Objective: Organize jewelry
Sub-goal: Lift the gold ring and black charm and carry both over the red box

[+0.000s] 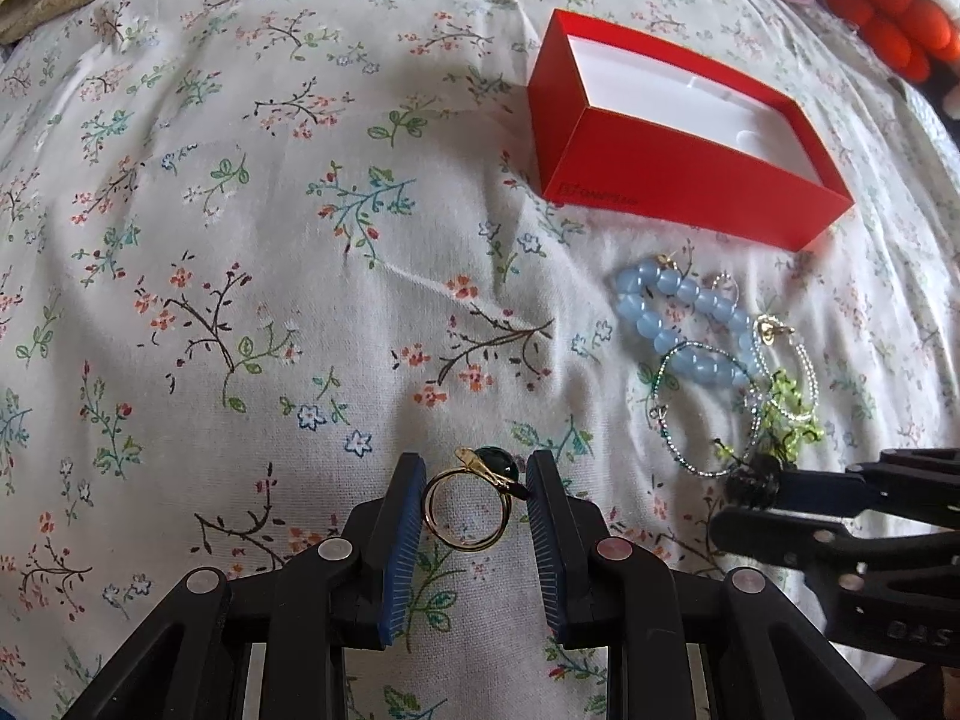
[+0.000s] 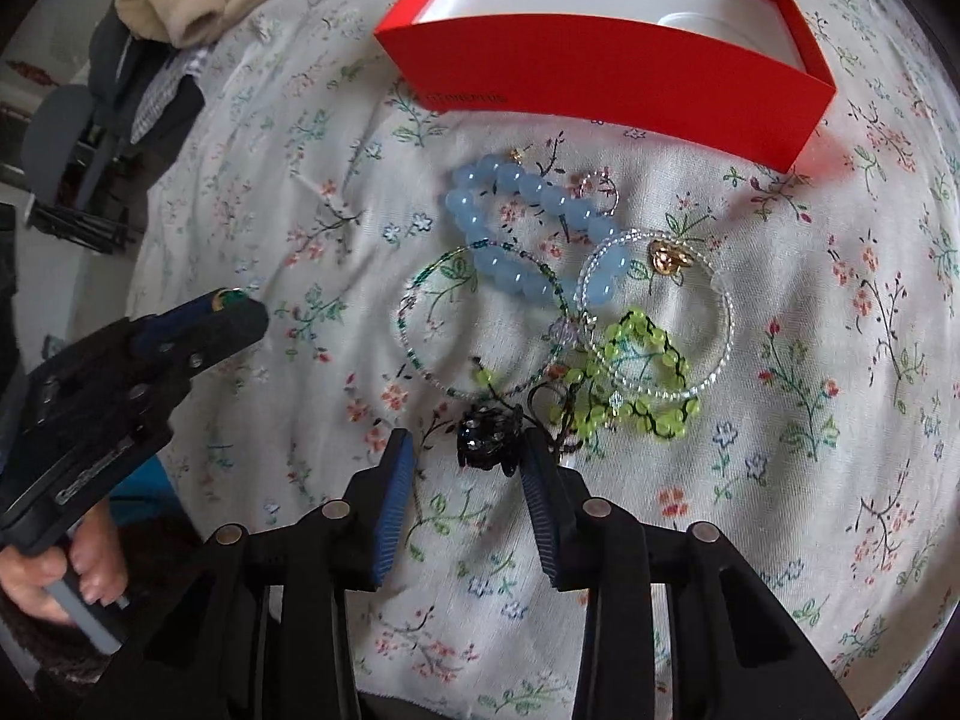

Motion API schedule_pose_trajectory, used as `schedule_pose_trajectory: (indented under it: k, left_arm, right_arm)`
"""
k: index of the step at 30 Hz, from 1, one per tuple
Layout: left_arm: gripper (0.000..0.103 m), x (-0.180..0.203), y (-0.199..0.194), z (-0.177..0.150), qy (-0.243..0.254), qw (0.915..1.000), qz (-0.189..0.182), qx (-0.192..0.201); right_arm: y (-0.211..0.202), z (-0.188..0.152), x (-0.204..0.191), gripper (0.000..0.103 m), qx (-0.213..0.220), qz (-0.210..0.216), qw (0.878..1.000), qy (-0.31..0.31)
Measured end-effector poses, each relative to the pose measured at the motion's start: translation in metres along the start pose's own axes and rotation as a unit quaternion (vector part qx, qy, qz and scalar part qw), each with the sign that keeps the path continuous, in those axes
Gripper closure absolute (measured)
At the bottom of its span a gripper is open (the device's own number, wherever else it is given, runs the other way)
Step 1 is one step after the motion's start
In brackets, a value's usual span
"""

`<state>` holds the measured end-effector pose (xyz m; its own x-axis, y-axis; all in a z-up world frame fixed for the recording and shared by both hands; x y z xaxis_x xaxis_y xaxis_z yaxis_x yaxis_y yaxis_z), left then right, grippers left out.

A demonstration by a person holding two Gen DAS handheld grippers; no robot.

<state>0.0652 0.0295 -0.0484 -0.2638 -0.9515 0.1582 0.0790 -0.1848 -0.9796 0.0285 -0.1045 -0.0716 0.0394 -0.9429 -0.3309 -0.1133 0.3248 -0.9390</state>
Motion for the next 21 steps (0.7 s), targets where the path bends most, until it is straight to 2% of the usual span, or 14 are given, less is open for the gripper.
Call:
schedule_pose_trajectory:
  k: [4, 11, 16, 21]
  left_arm:
    - [0.075, 0.001, 0.001, 0.0, 0.001, 1.0, 0.003, -0.001]
    - [0.075, 0.003, -0.006, 0.0, 0.002, 1.0, 0.001, 0.008]
    - [0.075, 0.005, -0.015, 0.003, 0.003, 0.9998, 0.0, 0.018]
    - [0.075, 0.011, -0.02, 0.014, 0.002, 0.9996, 0.001, 0.027]
  right_arm:
    - [0.003, 0.003, 0.001, 0.081, 0.005, -0.024, 1.0, -0.003]
    - [-0.012, -0.002, -0.011, 0.081, 0.024, -0.016, 0.999, -0.016]
    - [-0.04, -0.01, -0.01, 0.081, 0.054, -0.001, 0.998, -0.016]
    - [-0.072, -0.006, 0.003, 0.081, 0.09, -0.014, 0.996, 0.003]
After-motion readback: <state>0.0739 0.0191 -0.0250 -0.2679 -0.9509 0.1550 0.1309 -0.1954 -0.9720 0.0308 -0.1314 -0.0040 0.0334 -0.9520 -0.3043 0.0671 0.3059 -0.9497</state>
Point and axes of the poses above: each gripper's, at about its wrist camera, not at the fingertips, and y roughly the way its jaws point, x to its right, z to its top, the point moved 4 cm from there along y, roughly the way its jaws point, and after that the axes turned 14 degrees about -x, right-handed, at the moved point
